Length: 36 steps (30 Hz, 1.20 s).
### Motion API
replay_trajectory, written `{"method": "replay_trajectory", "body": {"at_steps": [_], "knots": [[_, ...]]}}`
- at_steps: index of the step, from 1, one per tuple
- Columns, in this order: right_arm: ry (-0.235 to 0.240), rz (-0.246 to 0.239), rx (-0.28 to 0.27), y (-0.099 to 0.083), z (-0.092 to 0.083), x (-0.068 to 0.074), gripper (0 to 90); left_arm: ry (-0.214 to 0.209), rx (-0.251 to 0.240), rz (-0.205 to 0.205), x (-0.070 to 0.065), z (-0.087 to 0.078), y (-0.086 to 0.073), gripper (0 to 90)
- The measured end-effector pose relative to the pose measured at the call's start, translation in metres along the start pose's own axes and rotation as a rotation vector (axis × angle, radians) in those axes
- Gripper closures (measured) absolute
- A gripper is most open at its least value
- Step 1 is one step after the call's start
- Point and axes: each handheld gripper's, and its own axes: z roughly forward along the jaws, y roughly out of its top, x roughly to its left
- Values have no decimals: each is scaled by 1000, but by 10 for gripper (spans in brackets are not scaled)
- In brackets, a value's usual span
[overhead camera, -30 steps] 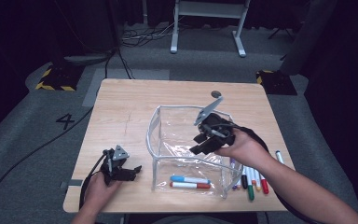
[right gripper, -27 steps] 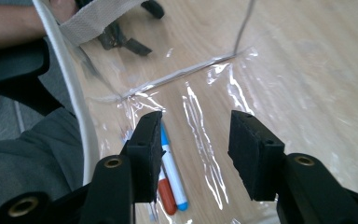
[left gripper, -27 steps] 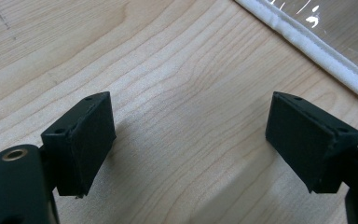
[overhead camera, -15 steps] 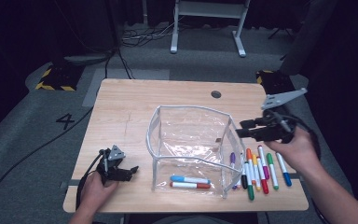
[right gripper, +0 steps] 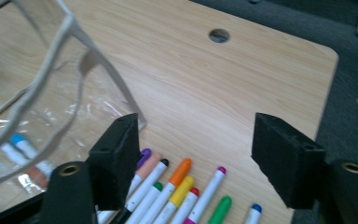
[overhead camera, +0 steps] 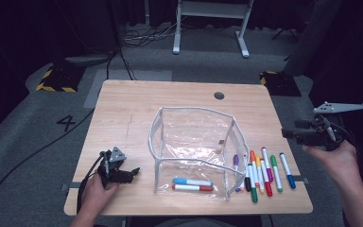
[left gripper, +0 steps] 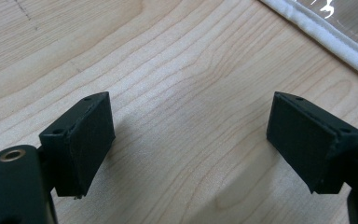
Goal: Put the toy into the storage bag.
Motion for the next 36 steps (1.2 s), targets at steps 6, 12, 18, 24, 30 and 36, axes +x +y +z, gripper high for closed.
{"method": "replay_trajectory", "body": {"at_steps": [6, 12, 18, 24, 30, 36], "knots": [[-22, 99, 53, -34, 10, -19, 445, 0, 0, 0, 0, 0, 0, 151], [-11, 210, 105, -75, 29, -46, 599, 0, 0, 0, 0, 0, 0, 151], [-54, 211, 220, -106, 57, -56, 725, 2, 0, 0, 0, 0, 0, 151], [-75, 226, 275, -126, 87, -58, 782, 2, -1, 1, 0, 0, 0, 152], [-92, 281, 322, -135, 105, -59, 787, 2, 0, -2, 0, 0, 0, 151], [-108, 290, 330, -137, 108, -57, 783, 2, -1, -2, 0, 0, 0, 151]]}}
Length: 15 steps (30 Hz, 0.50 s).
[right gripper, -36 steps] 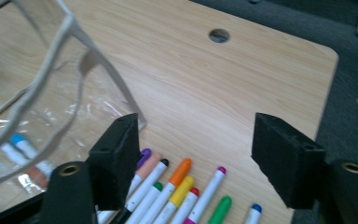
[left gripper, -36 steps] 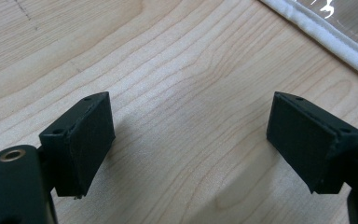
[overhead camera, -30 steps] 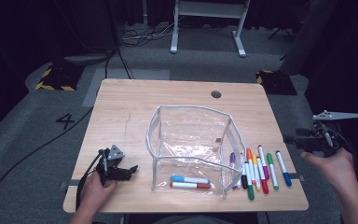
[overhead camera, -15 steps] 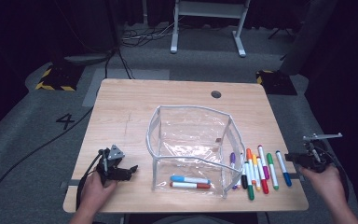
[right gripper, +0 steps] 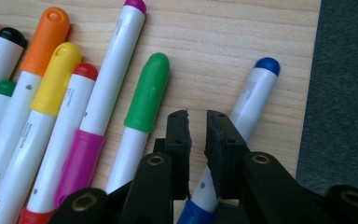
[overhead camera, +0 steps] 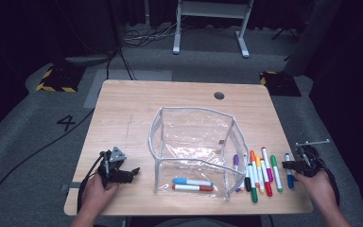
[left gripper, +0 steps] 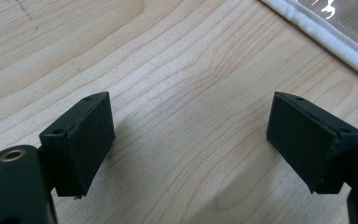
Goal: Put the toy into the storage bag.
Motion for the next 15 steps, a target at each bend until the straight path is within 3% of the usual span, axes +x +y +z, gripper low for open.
{"method": "replay_trajectory", "body": {"at_steps": [2, 5, 11, 15], "knots": [[0, -7, -37, -1, -7, 1, 762, 0, 0, 0, 0, 0, 0, 151], [-16, 26, -58, -1, -13, -4, 719, 0, 0, 0, 0, 0, 0, 151], [-19, 54, 22, -4, 5, -8, 688, 0, -1, 2, 0, 0, 0, 151], [-49, 29, 32, -4, 9, -3, 732, 1, 0, 0, 0, 0, 0, 152]]}}
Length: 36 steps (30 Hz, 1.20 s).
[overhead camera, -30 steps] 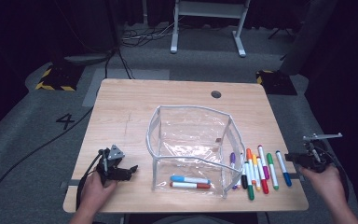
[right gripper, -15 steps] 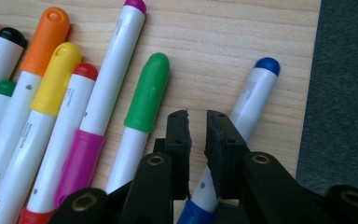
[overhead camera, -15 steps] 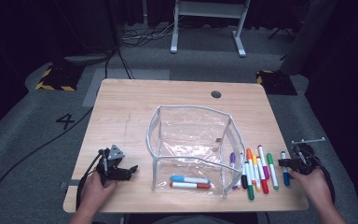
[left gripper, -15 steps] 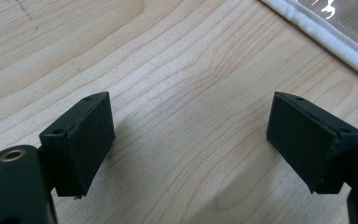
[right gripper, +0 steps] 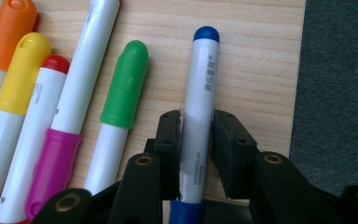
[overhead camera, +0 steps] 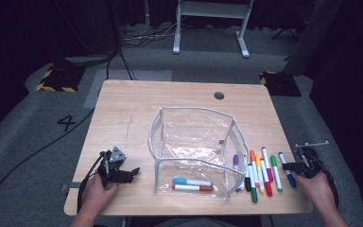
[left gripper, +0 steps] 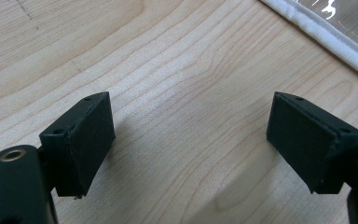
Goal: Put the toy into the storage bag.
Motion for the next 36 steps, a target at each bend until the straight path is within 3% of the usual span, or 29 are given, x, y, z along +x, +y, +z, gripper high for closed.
{"method": "replay_trajectory", "body": {"at_steps": [4, 11, 15, 20, 27, 36], "knots": [[-18, -5, 4, 1, 1, 5, 752, 0, 0, -1, 0, 0, 0, 152], [18, 40, 15, 4, -1, 1, 764, 0, 0, 0, 0, 0, 0, 152], [45, 25, -26, 9, -21, 2, 765, 1, 0, 0, 0, 0, 0, 152], [108, -38, -98, 20, -56, 10, 765, 0, 0, 0, 0, 0, 0, 152], [194, -149, -204, 37, -101, 34, 765, 4, -4, -8, 0, 2, 1, 155], [261, -275, -269, 60, -141, 70, 764, 9, -2, -5, 1, 2, 3, 155]]}}
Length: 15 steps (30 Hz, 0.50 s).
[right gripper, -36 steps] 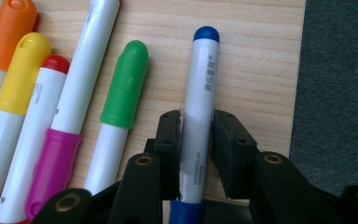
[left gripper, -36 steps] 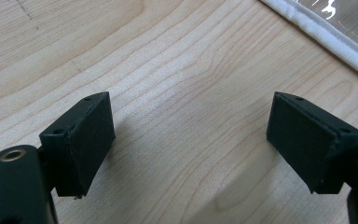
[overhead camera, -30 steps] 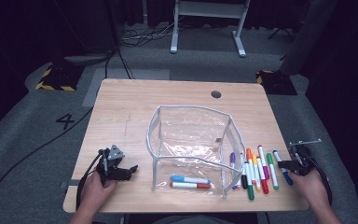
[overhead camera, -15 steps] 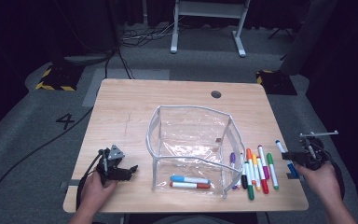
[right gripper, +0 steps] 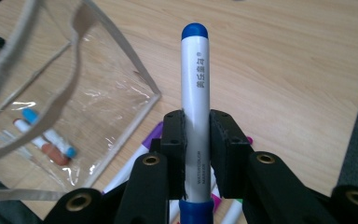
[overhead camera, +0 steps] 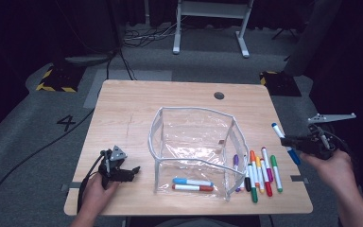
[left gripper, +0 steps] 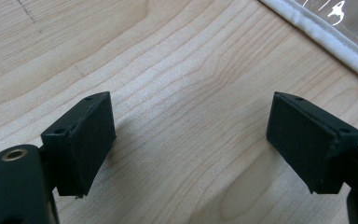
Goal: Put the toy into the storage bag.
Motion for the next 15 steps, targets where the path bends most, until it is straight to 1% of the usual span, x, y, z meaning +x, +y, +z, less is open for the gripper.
{"method": "replay_trajectory", "body": {"at_steps": [3, 7, 10, 12, 14, 15], "knots": [[23, -52, -12, 14, -4, 11, 764, -2, 0, -3, 0, 0, 0, 155], [64, -126, -11, 32, -7, 29, 764, -1, 0, -4, 0, 0, 0, 155], [87, -168, -5, 46, -7, 43, 764, 3, -3, -10, -1, 0, -1, 155], [95, -212, -1, 55, -5, 55, 764, 2, -3, -11, -1, 0, -1, 155], [117, -269, 0, 64, -4, 66, 764, 3, -3, -10, -1, 0, -1, 155], [124, -286, -2, 67, -3, 70, 764, 3, -3, -9, -1, 0, -1, 155]]}}
